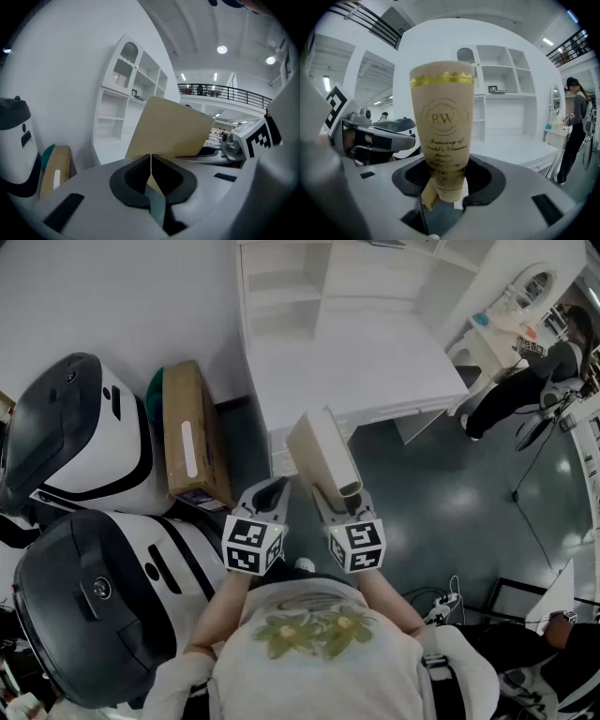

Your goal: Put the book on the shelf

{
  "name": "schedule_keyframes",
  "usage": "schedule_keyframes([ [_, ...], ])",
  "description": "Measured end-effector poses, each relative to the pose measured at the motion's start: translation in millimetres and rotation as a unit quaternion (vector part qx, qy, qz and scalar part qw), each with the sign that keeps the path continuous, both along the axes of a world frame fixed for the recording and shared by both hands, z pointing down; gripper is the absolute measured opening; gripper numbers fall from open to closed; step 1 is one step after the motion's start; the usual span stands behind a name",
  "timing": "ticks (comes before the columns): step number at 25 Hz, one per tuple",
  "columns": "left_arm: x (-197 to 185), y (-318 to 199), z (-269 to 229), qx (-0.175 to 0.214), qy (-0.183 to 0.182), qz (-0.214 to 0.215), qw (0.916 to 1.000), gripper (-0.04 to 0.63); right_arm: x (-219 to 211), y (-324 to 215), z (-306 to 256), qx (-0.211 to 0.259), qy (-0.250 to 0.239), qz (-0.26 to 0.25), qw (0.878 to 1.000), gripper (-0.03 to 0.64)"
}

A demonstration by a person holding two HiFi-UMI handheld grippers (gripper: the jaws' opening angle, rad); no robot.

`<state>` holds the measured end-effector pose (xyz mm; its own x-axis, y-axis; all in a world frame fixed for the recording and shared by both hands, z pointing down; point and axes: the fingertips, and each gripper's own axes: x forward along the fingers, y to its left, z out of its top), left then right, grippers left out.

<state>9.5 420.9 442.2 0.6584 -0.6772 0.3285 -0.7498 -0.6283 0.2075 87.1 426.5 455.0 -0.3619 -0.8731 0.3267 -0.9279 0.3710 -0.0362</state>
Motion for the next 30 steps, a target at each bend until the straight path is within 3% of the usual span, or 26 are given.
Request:
schedule_keyframes([
  [21,-46.2,-58.2,18.8,-0.022,0.016,0.003,0.9996,0.034,-33.7,-62.4,12.5,0.002,-0.001,0.026,1.0,0.224],
  [30,-43.0,-97.9,33.2,-0.043,0.017,0.011,0.9989,0.035,-28.0,-105.3,20.8,-0.009,0.006,0.035,0.999,0.224],
])
